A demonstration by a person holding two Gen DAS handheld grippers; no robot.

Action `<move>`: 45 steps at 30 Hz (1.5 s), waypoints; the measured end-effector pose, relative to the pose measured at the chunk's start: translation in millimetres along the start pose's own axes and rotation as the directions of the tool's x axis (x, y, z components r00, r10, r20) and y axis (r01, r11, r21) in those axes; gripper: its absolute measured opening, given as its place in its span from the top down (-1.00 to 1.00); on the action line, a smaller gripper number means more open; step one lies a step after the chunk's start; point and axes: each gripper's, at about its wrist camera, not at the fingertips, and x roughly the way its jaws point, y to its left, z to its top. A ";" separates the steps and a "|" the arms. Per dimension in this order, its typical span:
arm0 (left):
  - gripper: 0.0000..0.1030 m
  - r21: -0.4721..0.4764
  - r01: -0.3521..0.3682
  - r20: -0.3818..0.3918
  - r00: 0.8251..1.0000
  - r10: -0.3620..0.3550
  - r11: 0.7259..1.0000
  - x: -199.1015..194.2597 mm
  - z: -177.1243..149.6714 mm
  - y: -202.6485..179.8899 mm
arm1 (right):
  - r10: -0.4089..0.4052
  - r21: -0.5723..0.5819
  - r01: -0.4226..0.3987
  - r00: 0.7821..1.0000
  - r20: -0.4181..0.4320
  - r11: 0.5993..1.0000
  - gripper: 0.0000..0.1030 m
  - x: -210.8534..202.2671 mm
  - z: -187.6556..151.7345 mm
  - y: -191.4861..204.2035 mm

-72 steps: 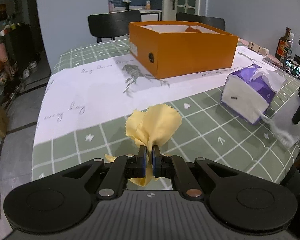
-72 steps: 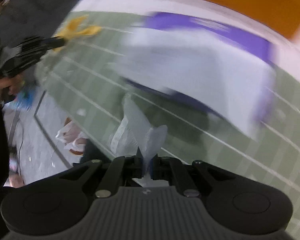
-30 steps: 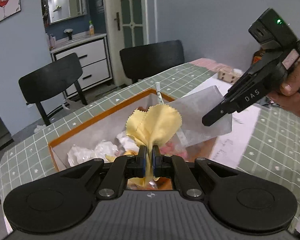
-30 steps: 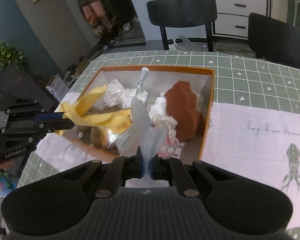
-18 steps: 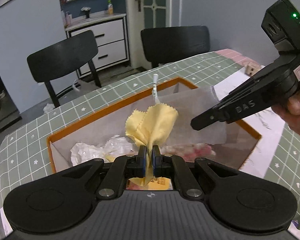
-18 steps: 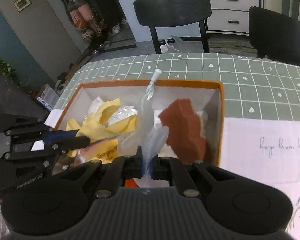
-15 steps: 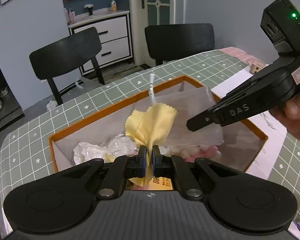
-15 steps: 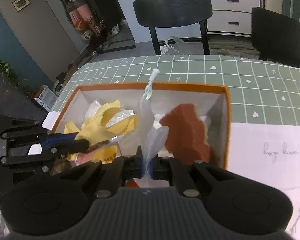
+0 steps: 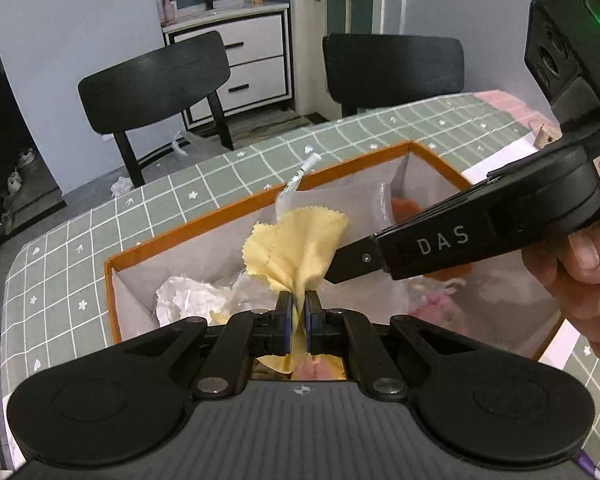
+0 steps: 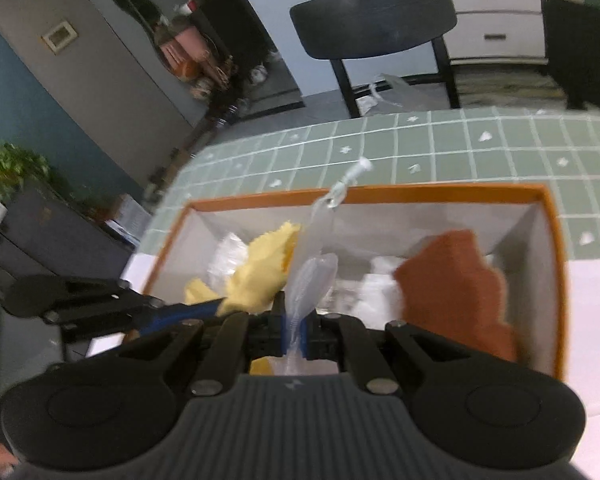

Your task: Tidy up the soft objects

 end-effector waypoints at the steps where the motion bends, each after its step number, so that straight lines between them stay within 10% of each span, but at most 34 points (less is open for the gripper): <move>1: 0.87 0.003 -0.001 -0.019 1.000 0.001 1.000 3.8 -0.9 0.1 | -0.005 0.002 0.005 1.000 -0.003 1.000 0.92 2.8 -1.2 0.3; 15: 0.86 0.024 -0.031 -0.142 0.989 0.034 0.999 40.5 -17.2 -6.5 | -0.221 -0.049 0.217 0.970 -0.097 0.975 0.67 38.6 -17.6 -1.1; 25: -0.74 -0.040 -0.147 -0.048 0.988 0.145 0.988 -1.5 -17.1 -1.6 | -0.264 -0.102 0.268 0.963 0.047 0.958 -0.62 -3.9 -33.4 29.4; 37: -1.00 -0.266 -0.069 0.099 0.990 0.098 0.961 -73.9 -32.7 -15.0 | -0.185 -0.132 0.215 0.961 0.207 0.968 -0.94 -101.6 -60.2 48.8; 45: -1.00 -0.380 -0.192 0.039 0.974 0.223 0.905 -88.3 -47.5 -22.5 | -0.261 -0.155 0.317 0.918 0.298 0.936 -0.95 -128.8 -82.3 56.0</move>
